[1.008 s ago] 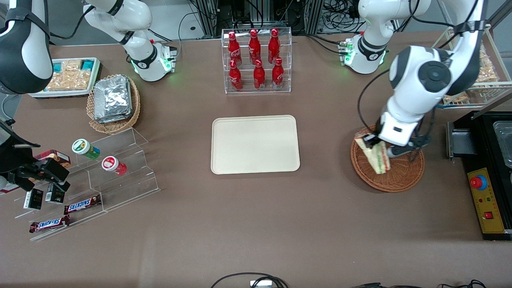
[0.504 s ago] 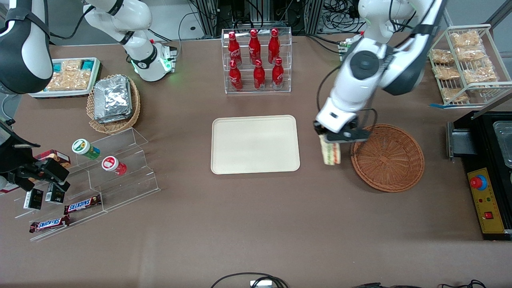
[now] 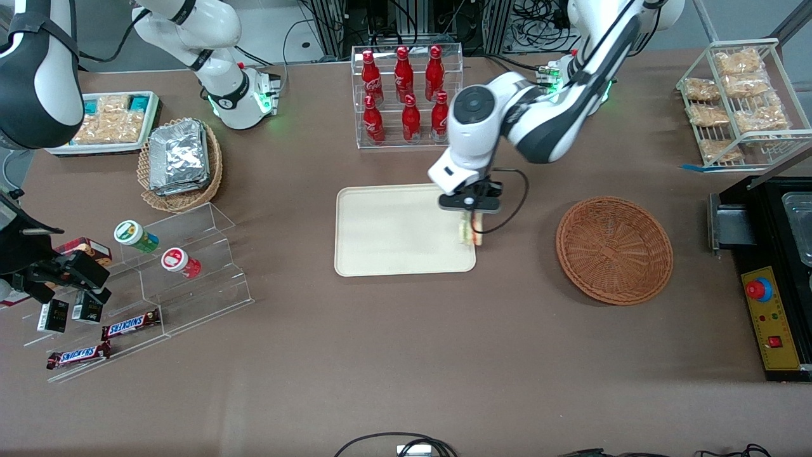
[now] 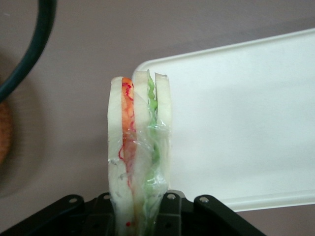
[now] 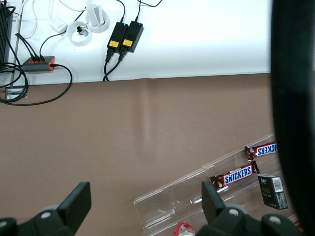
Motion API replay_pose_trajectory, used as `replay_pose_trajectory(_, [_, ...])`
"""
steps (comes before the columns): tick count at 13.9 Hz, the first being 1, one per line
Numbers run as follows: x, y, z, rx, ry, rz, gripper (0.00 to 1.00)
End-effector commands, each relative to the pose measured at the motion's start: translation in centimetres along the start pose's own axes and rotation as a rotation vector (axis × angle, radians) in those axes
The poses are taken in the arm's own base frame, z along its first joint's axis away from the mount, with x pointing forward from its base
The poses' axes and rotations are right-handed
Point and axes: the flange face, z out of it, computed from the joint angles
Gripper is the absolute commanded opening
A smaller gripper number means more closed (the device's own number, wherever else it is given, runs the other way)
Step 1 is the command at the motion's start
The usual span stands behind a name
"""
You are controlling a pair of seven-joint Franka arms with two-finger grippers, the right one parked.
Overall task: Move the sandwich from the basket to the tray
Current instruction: 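Lift the sandwich and carry it with the left gripper to the tray, then lower the sandwich onto the tray and open the left gripper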
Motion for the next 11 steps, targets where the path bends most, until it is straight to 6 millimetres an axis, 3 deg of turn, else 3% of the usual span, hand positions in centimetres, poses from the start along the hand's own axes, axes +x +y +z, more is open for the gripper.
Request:
replay_pose_trajectory(1, [0.3,4.4,2.2,-0.01,-0.009,-0.016,0.0])
replay_pose_trajectory(5, [-1.0,6.7,7.1,-0.005,-0.018,0.0,0.0])
replay_pose_trajectory(8, [-2.1,7.6,8.7,0.003,-0.043,0.027,0.02])
replay_pose_trajectory(10, [-2.2,7.6,9.3,0.006,-0.05,0.031,0.12])
replay_pose_trajectory(11, [-2.3,7.6,9.6,0.008,-0.057,0.031,0.3])
